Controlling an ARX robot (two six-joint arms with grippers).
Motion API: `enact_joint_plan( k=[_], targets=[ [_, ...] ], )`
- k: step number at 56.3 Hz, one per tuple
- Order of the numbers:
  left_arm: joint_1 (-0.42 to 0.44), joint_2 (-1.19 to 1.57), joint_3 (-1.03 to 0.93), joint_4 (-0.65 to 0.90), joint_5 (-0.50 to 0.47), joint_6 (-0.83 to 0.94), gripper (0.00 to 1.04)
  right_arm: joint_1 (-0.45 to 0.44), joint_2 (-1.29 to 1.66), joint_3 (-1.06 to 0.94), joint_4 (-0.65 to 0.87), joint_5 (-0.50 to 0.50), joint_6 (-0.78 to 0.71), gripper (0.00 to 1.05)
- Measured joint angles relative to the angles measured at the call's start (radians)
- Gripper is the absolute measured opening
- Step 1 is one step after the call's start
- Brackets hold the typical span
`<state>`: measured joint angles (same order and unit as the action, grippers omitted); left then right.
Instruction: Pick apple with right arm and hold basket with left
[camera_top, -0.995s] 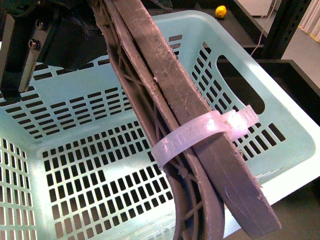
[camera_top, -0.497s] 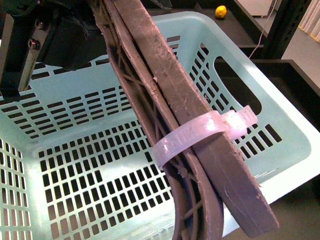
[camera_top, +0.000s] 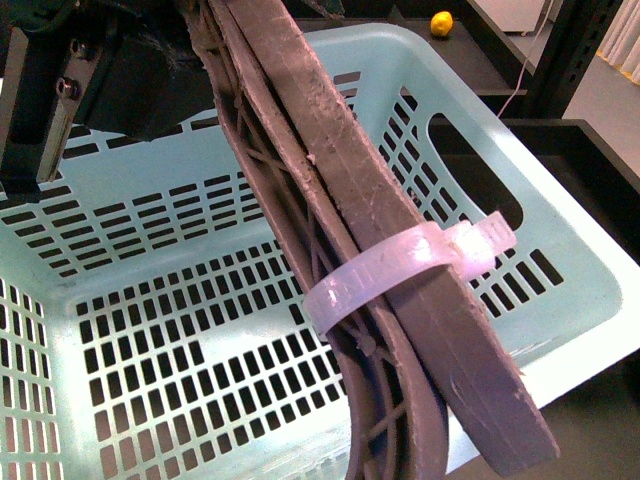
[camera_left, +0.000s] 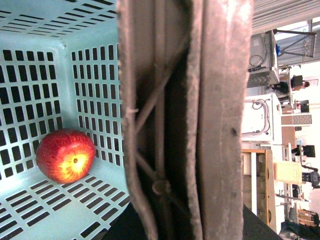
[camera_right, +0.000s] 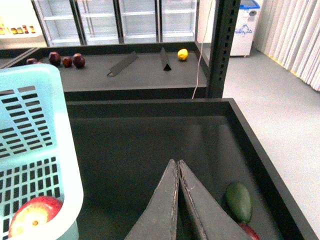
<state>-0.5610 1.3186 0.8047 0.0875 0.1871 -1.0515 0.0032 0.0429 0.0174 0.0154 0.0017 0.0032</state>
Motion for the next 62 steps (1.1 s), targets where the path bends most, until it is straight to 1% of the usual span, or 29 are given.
enact_joint_plan(
  k=[13, 14, 16, 23, 27, 31, 33, 40, 42, 44, 53, 55, 56, 57, 58, 59, 60, 61, 62],
  targets=[
    [0.0, 0.0, 0.0, 0.0, 0.0, -0.002, 0.16, 0.0, -0.036, 0.0, -0.014, 0.0, 0.0, 0.02],
    [0.0, 0.0, 0.0, 0.0, 0.001, -0.002, 0.16, 0.0, -0.036, 0.0, -0.014, 0.0, -0.001, 0.03],
    [0.0, 0.0, 0.0, 0.0, 0.0, 0.0, 0.16, 0.0, -0.036, 0.0, -0.014, 0.0, 0.0, 0.1],
    [0.0, 0.0, 0.0, 0.0, 0.0, 0.0, 0.16, 0.0, -0.037, 0.0, -0.014, 0.0, 0.0, 0.4],
    [0.0, 0.0, 0.0, 0.0, 0.0, 0.0, 0.16, 0.0, -0.037, 0.0, -0.014, 0.0, 0.0, 0.54],
    [0.0, 0.0, 0.0, 0.0, 0.0, 0.0, 0.16, 0.0, -0.037, 0.0, -0.014, 0.0, 0.0, 0.65],
    [0.0, 0.0, 0.0, 0.0, 0.0, 0.0, 0.16, 0.0, -0.037, 0.0, -0.014, 0.0, 0.0, 0.68],
    [0.0, 0.0, 0.0, 0.0, 0.0, 0.0, 0.16, 0.0, -0.037, 0.0, -0.014, 0.0, 0.0, 0.87],
    [0.0, 0.0, 0.0, 0.0, 0.0, 0.0, 0.16, 0.0, -0.037, 0.0, -0.014, 0.0, 0.0, 0.9],
    [0.0, 0.0, 0.0, 0.0, 0.0, 0.0, 0.16, 0.0, -0.037, 0.0, -0.014, 0.0, 0.0, 0.97],
    [0.0, 0.0, 0.0, 0.0, 0.0, 0.0, 0.16, 0.0, -0.037, 0.0, -0.014, 0.0, 0.0, 0.96],
    [-0.005, 0.0, -0.002, 0.011, -0.039, -0.01, 0.16, 0.0, -0.037, 0.0, -0.014, 0.0, 0.0, 0.96],
    [-0.014, 0.0, -0.008, 0.039, -0.103, -0.023, 0.16, 0.0, -0.037, 0.0, -0.014, 0.0, 0.0, 0.96],
    [-0.016, 0.0, -0.011, 0.055, -0.137, -0.042, 0.16, 0.0, -0.037, 0.0, -0.014, 0.0, 0.0, 0.96],
    [-0.018, 0.0, -0.016, 0.085, -0.206, -0.069, 0.16, 0.0, -0.037, 0.0, -0.014, 0.0, 0.0, 0.96],
    [-0.019, 0.0, -0.018, 0.098, -0.238, -0.082, 0.16, 0.0, -0.037, 0.0, -0.014, 0.0, 0.0, 0.96],
    [-0.019, 0.0, -0.022, 0.12, -0.298, -0.105, 0.16, 0.0, -0.037, 0.0, -0.014, -0.003, 0.0, 0.96],
    [-0.018, 0.0, -0.023, 0.129, -0.327, -0.117, 0.16, 0.0, -0.037, 0.0, -0.014, -0.002, 0.0, 0.96],
    [-0.012, 0.0, -0.023, 0.143, -0.384, -0.14, 0.16, 0.0, -0.037, 0.0, -0.014, -0.002, 0.0, 0.96]
  ],
)
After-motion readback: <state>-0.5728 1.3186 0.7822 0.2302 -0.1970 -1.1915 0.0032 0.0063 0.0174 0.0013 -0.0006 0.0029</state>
